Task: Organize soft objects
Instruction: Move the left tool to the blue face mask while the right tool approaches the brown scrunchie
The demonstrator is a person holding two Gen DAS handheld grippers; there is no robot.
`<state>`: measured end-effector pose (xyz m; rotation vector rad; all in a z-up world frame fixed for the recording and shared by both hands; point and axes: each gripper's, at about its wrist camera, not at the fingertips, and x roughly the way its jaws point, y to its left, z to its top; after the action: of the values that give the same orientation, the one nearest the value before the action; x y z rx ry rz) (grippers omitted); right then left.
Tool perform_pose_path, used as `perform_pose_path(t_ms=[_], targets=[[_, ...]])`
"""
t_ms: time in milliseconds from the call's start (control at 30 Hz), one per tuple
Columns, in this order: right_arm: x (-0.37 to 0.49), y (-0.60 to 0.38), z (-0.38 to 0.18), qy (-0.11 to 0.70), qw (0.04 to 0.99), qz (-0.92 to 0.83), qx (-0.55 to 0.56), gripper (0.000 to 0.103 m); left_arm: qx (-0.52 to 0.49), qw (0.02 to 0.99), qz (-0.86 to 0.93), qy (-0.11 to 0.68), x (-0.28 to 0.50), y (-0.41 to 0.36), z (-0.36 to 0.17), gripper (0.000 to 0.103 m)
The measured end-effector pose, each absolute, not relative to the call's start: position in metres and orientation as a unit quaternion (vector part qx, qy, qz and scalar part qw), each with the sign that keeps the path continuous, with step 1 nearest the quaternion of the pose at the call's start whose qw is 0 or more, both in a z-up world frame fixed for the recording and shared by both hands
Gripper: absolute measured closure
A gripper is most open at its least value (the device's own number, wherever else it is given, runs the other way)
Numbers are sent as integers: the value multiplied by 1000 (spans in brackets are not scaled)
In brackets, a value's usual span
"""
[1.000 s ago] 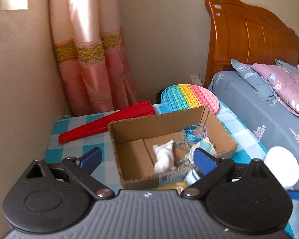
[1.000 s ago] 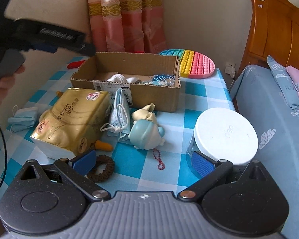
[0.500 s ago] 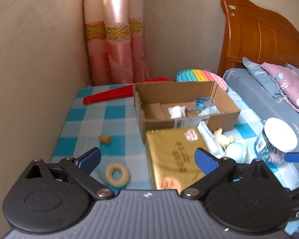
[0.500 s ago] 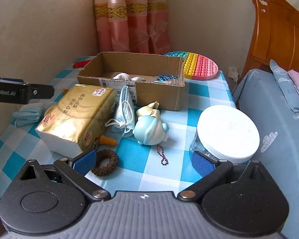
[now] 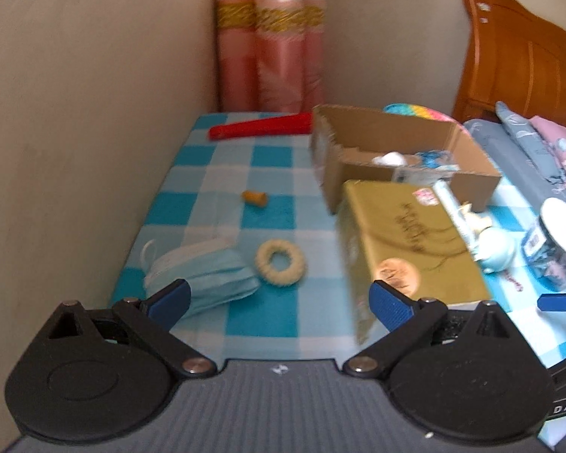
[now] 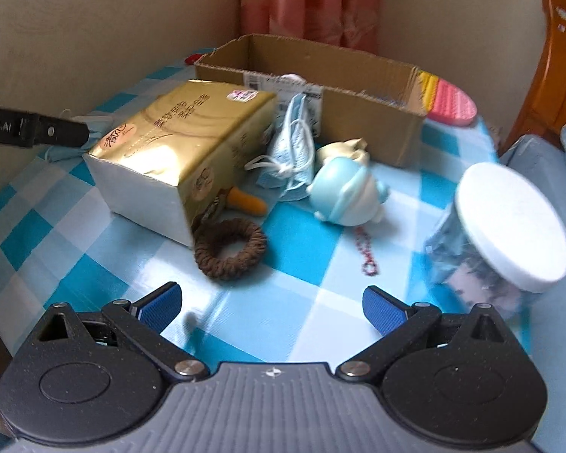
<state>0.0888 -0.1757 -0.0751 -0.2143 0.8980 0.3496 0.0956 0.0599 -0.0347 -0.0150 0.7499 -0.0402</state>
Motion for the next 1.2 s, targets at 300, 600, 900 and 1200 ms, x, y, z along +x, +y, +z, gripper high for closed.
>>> perform_pose_path(t_ms=[300, 600, 900, 1200], targets=[[108, -160, -85, 425, 884, 162, -108, 0, -6, 933, 19, 360, 99, 81, -55, 3], [107, -161, -87, 412, 890, 166, -105, 0, -27, 925, 47, 376, 117, 96, -72, 3], [106, -162, -87, 408, 892, 166, -105, 0, -72, 924, 85, 366, 143, 112, -80, 3], [104, -162, -87, 403, 894, 167, -104, 0, -47, 906, 95, 409, 139, 112, -96, 3]])
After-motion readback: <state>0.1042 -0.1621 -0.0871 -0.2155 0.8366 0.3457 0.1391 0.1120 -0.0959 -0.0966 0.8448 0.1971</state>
